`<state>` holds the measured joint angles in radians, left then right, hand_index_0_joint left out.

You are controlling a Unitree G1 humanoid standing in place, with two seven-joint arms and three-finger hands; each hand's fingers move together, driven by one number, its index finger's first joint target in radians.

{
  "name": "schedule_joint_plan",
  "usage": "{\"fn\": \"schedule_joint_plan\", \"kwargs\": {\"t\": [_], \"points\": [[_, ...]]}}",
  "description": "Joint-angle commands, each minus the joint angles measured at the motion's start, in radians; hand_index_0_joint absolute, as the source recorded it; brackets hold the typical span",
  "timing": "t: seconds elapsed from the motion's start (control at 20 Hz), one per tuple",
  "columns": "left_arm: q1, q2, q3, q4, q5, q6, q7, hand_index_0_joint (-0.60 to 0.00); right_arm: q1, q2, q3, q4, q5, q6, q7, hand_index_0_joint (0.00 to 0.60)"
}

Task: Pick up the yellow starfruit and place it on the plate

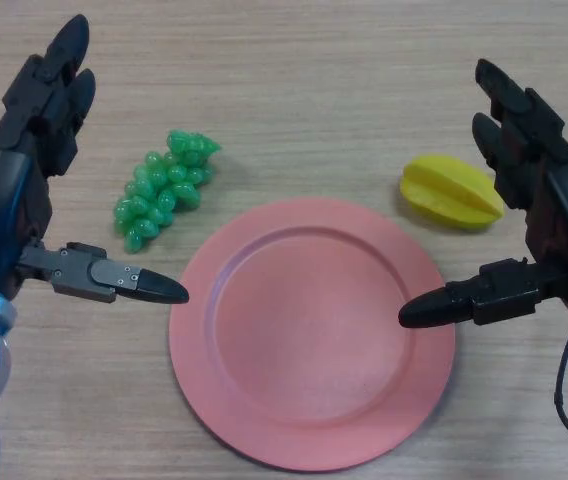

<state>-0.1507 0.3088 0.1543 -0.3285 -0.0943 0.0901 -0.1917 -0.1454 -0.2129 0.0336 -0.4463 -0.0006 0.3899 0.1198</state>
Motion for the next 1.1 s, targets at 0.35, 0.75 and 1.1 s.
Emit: {"fn": "schedule_joint_plan", "kwargs": {"t": [0.35,0.75,1.1], "points": [[-0.019,0.017,0.034,-0.019,-0.038,-0.128,0.019,0.000,-0.094,-0.037,-0.068,0.087,-0.039,-0.244,-0.021,0.000],[-0.026,0.023,0.027,0.038,0.012,-0.156,0.024,0.000,-0.307,-0.084,-0.097,0.559,-0.119,-0.505,-0.086,0.000],[-0.010,0.022,0.054,-0.004,-0.057,-0.131,0.012,0.000,-0.517,-0.118,-0.100,1.072,-0.193,-0.748,-0.211,0.000]]}}
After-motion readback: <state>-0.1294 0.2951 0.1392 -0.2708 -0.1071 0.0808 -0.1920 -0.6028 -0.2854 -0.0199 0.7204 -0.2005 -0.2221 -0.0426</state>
